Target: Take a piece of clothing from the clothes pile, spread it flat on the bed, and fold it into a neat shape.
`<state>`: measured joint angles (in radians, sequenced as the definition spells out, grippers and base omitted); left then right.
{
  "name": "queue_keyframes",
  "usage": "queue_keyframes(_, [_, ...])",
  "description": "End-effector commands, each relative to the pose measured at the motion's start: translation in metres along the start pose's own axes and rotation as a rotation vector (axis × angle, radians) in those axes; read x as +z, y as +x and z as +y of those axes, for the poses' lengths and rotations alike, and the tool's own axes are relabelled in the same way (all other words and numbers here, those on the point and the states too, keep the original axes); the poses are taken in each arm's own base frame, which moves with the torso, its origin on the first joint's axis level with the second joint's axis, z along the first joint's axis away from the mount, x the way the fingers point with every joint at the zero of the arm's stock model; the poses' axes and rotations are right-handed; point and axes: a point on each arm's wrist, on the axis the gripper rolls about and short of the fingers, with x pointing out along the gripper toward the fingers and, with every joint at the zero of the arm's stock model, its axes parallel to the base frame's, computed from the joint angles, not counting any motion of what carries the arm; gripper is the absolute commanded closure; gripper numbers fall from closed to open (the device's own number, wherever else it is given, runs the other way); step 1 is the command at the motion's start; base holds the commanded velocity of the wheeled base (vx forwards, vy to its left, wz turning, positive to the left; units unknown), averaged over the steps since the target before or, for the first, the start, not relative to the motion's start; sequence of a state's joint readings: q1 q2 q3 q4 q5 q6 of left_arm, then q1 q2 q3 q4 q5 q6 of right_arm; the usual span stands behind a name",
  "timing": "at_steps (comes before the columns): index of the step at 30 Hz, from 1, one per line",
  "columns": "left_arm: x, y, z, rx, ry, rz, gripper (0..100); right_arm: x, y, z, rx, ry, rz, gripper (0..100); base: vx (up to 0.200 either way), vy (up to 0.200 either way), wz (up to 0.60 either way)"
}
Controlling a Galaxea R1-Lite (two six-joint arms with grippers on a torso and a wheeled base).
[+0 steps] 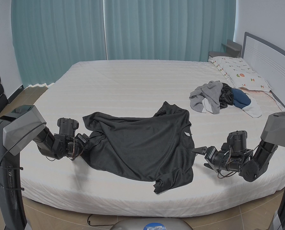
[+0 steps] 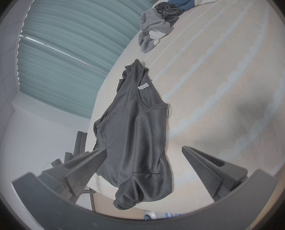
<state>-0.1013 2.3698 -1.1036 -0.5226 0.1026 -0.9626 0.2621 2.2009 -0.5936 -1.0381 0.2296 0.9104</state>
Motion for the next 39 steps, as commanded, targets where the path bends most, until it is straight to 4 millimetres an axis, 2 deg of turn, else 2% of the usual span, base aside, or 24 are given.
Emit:
queue_keyframes(1, [-0.004,0.011,0.005,0.019,0.002,0.011,100,-0.004,0.0,-0.003,-0.015,0.002,0.013,0,0.0,0.0,0.0])
queue_keyframes(7, [-0.006,0.008,0.013,0.048,0.001,0.017,100,-0.013,-0.006,-0.009,-0.048,0.001,0.044,0,0.0,0.0,0.0])
queue_keyframes(10, [-0.005,0.001,0.018,0.069,-0.003,0.016,100,-0.014,-0.007,-0.011,-0.055,0.003,0.05,0,0.0,0.0,0.0])
queue_keyframes(13, [0.001,-0.027,0.024,0.079,-0.015,0.013,100,-0.02,-0.006,-0.012,-0.062,0.0,0.07,0,0.0,0.0,0.0])
queue_keyframes(16, [0.001,-0.042,0.027,0.085,-0.004,0.017,100,-0.026,-0.004,-0.009,-0.056,-0.011,0.087,0,0.0,0.0,0.0])
queue_keyframes(18, [0.002,-0.045,0.027,0.086,0.007,0.016,100,-0.028,-0.003,-0.008,-0.055,-0.014,0.093,0,0.0,0.0,0.0])
queue_keyframes(21, [-0.004,-0.059,0.042,0.134,0.096,0.05,100,-0.037,0.006,-0.008,-0.054,-0.028,0.12,0,0.0,0.0,0.0])
queue_keyframes(29, [0.0,-0.076,0.046,0.178,0.165,0.076,100,-0.051,0.019,-0.007,-0.055,-0.055,0.162,0,0.0,0.0,0.0])
queue_keyframes(35, [-0.001,-0.076,0.048,0.202,0.179,0.1,100,-0.054,0.025,-0.012,-0.066,-0.107,0.168,0,0.0,0.0,0.0])
queue_keyframes(36, [-0.001,-0.076,0.048,0.203,0.179,0.099,100,-0.054,0.026,-0.012,-0.065,-0.109,0.167,100,0.0,0.0,0.0])
queue_keyframes(39, [-0.001,-0.076,0.048,0.204,0.179,0.102,100,-0.053,0.031,-0.012,-0.075,-0.113,0.147,100,0.0,0.0,0.0])
